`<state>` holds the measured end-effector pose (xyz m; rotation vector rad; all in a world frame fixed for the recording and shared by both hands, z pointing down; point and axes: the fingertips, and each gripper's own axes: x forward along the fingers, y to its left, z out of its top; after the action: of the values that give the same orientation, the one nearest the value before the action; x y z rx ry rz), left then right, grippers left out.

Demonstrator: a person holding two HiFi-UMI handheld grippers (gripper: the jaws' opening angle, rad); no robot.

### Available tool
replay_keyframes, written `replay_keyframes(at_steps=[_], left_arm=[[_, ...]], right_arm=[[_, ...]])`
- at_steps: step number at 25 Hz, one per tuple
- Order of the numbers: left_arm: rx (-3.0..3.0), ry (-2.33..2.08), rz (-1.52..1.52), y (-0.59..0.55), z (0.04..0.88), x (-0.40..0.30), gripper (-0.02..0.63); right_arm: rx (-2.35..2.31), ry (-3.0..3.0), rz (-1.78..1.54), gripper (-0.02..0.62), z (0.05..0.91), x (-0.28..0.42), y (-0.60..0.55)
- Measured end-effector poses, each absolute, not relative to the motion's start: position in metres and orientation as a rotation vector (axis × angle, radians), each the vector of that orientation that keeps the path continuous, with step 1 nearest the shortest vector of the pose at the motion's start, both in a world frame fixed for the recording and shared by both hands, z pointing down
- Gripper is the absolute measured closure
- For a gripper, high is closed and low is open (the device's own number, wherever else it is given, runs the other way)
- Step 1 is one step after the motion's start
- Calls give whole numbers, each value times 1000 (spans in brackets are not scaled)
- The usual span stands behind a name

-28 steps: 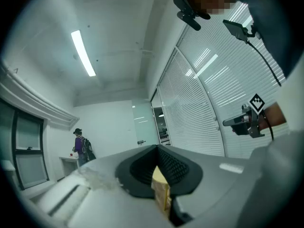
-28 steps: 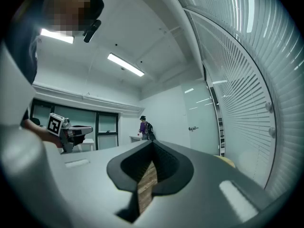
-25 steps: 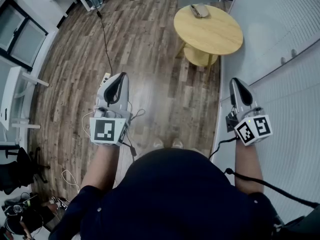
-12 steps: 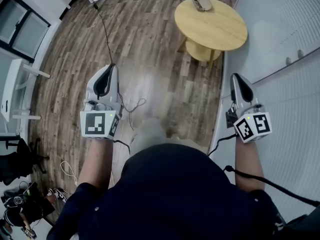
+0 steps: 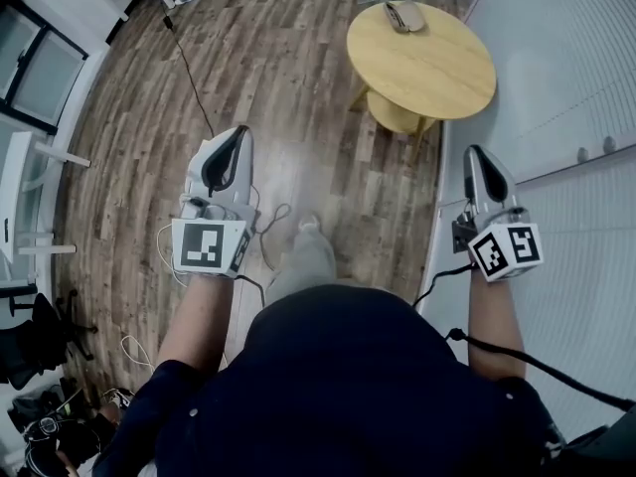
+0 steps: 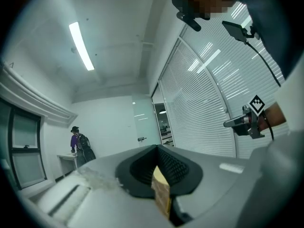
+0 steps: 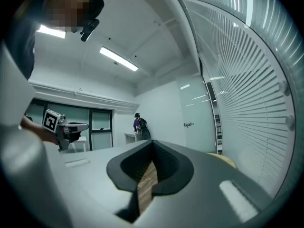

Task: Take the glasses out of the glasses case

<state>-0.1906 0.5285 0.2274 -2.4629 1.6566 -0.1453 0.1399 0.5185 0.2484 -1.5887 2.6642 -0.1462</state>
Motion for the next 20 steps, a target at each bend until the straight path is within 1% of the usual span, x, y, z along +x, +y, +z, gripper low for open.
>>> replay_keyframes(at_steps=[8,16,20], left_arm=[[-2520,1591,-89,429,228,-225,600],[-2555,1508,-82,351,214,-259,600],[-2562,1522,-86,318,220,-278,600]], right_arm=[[-1688,2624,-135,586,243,102,448],[-1782,2565,-68,586,221,63,379],[-1763,2584,-53,586,219,36,351]])
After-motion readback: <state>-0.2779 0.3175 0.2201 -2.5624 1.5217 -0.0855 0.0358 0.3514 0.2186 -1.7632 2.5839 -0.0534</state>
